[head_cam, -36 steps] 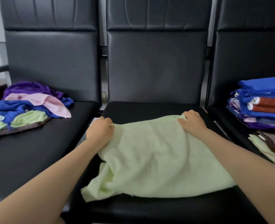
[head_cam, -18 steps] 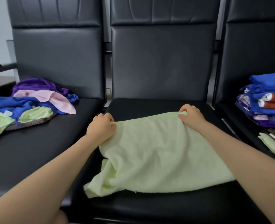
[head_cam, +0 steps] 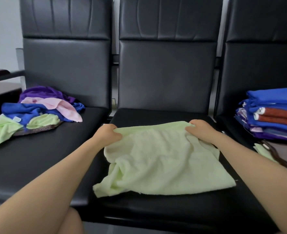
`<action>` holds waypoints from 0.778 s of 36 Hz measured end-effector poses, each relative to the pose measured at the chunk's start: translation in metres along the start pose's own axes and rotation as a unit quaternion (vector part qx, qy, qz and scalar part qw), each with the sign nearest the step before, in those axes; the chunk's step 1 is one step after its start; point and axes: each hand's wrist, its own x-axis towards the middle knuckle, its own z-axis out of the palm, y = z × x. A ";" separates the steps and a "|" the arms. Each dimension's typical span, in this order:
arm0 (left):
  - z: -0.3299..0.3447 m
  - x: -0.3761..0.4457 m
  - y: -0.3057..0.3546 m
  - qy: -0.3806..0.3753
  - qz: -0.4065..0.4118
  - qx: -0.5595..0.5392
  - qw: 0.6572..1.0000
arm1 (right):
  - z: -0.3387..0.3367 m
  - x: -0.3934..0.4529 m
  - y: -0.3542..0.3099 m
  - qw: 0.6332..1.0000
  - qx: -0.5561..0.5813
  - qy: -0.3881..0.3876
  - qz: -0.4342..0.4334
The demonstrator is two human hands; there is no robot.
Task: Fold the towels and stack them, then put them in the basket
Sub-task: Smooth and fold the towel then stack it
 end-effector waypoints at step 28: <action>-0.160 -0.093 0.157 0.247 0.143 -0.458 0.842 | -0.185 -0.132 -0.165 0.886 0.358 0.265 -0.130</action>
